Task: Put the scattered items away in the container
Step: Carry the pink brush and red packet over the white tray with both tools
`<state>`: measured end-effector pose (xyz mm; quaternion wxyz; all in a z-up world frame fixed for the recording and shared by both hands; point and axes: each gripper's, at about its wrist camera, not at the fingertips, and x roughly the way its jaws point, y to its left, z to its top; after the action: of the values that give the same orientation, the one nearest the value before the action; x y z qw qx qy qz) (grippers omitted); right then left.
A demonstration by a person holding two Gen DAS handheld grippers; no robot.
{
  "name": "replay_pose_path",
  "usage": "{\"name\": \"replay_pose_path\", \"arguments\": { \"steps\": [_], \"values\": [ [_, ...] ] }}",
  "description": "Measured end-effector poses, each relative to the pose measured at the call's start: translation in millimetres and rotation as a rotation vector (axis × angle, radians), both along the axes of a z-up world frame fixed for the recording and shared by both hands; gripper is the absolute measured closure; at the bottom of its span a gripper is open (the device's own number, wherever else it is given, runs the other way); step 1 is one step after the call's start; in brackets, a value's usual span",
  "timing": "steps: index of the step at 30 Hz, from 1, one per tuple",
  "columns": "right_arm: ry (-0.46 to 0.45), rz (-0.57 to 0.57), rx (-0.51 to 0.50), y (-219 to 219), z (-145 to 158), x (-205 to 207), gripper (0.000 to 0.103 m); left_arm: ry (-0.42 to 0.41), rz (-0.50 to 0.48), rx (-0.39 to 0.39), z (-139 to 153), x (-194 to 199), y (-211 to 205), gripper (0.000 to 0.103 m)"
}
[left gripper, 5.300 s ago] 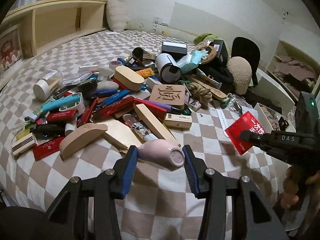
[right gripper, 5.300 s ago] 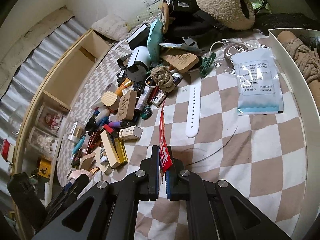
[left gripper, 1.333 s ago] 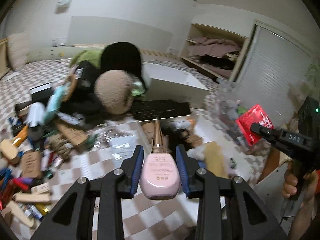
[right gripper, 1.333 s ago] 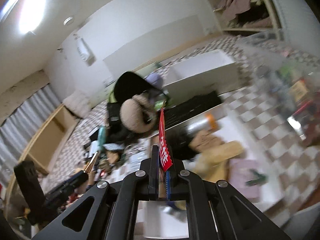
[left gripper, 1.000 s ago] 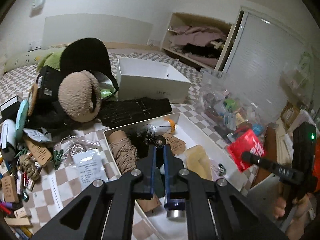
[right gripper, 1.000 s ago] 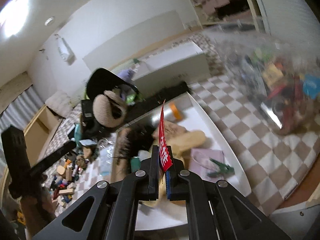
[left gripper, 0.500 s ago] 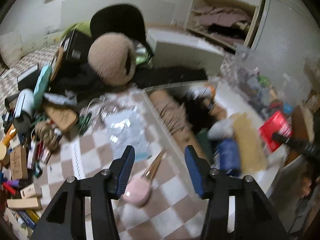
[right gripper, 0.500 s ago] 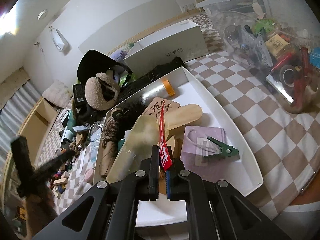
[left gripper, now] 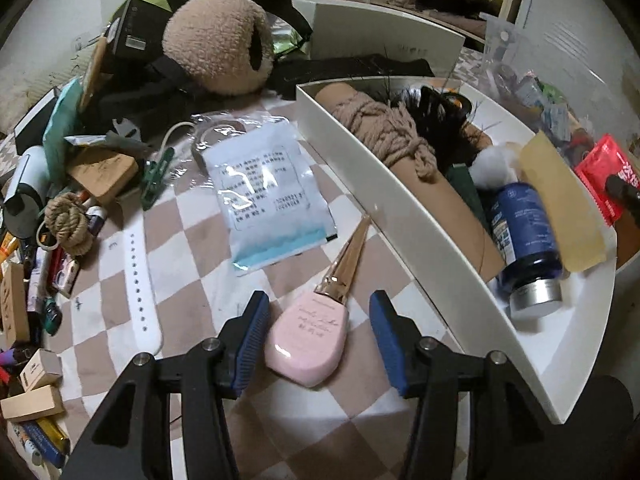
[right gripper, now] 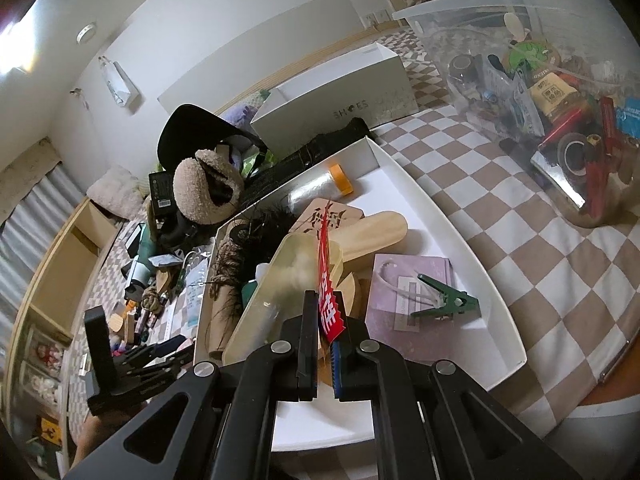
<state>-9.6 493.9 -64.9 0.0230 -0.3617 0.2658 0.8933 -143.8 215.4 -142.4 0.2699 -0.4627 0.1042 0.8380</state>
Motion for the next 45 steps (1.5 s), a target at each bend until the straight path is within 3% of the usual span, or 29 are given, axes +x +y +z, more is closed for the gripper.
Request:
{"name": "replay_pose_path", "arguments": {
  "steps": [2,4,7,15,20,30,35,41,43,44,45],
  "values": [
    [-0.002,-0.002,-0.002,0,0,0,0.097,0.004,-0.006,-0.014,-3,1,2,0.052],
    [-0.003,-0.003,-0.003,0,0,0,0.097,0.011,-0.005,-0.032,-4,2,2,0.063],
    [-0.003,-0.002,-0.004,-1,1,0,0.097,0.014,-0.001,-0.030,-4,5,-1,0.063],
    [0.006,-0.017,-0.008,-1,5,6,0.097,-0.008,0.078,0.135,16,14,-31,0.068],
    [0.023,-0.039,-0.011,4,12,10,0.097,0.024,0.092,0.242,53,16,-44,0.069],
    [0.030,-0.080,0.051,10,23,10,0.097,0.063,-0.006,0.366,117,10,-6,0.069],
    [0.002,-0.069,0.075,10,16,-2,0.097,0.067,-0.092,0.364,135,2,45,0.069],
    [-0.032,-0.064,0.086,11,3,-10,0.097,0.046,-0.160,0.337,136,-9,98,0.071],
    [-0.025,-0.052,0.099,9,1,-9,0.097,0.040,-0.183,0.323,134,-14,112,0.081],
    [-0.024,-0.048,0.101,9,0,-9,0.097,0.036,-0.191,0.321,133,-17,117,0.099],
    [-0.024,-0.046,0.097,9,0,-9,0.097,0.027,-0.191,0.321,131,-20,121,0.099]
  ]
}}
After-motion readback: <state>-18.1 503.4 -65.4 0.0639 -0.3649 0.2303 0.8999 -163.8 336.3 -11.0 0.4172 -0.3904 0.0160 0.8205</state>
